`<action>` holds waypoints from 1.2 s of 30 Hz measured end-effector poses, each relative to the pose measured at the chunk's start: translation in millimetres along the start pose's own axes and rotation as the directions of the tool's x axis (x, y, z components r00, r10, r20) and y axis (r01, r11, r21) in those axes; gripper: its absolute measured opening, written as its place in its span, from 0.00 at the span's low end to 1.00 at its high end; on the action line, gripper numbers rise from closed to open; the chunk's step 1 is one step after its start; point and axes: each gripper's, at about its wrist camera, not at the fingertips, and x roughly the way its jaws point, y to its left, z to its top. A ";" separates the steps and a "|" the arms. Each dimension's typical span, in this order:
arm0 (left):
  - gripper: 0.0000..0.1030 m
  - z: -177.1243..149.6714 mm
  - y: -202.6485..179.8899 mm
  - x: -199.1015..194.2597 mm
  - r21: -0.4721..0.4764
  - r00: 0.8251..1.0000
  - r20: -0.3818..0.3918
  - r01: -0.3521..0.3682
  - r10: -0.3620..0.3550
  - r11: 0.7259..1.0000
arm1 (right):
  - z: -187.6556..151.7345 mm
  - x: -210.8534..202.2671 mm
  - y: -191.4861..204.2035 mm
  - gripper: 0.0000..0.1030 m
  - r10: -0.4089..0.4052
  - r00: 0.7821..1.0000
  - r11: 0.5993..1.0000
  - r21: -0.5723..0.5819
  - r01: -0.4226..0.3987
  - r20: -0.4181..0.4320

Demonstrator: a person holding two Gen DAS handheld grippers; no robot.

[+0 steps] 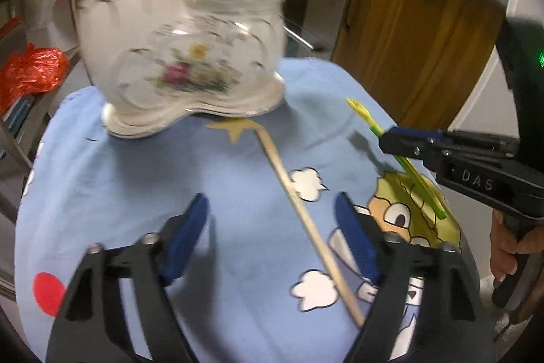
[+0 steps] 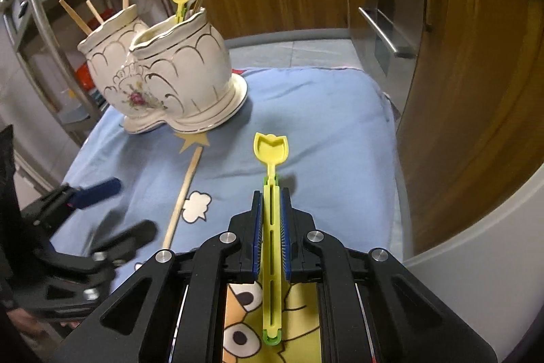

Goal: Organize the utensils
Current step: 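Grasp the last chopstick with the left tool while the right tool grasps a yellow spoon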

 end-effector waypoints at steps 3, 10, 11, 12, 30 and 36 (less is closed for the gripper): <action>0.45 -0.6 -15.5 7.5 0.040 1.000 -0.029 0.002 -0.001 0.999 | -0.6 -2.0 -0.6 0.10 0.001 1.000 1.000 -0.005 -0.001 0.005; 0.11 -3.4 -37.9 18.0 0.121 0.996 -0.034 -0.081 0.085 0.989 | -2.3 -5.3 0.9 0.10 0.010 1.000 1.000 -0.010 -0.010 0.013; 0.09 -3.0 -37.3 18.5 0.122 0.995 -0.033 -0.089 0.094 0.989 | -2.7 -5.1 2.4 0.10 0.011 1.000 1.000 -0.015 -0.011 0.011; 0.07 -2.5 -35.8 18.5 0.122 0.995 -0.036 -0.086 0.091 0.989 | -3.3 -4.9 4.4 0.10 0.014 1.000 1.000 -0.023 -0.013 0.009; 0.06 -10.5 44.3 -26.9 0.133 0.994 -0.084 -0.053 0.064 0.990 | -18.9 14.9 58.9 0.10 0.057 0.991 0.966 -0.244 -0.086 -0.123; 0.06 -11.6 50.3 -16.5 0.130 0.992 -0.118 -0.038 0.053 0.991 | -22.7 22.2 65.5 0.12 0.023 0.989 0.957 -0.284 -0.064 -0.146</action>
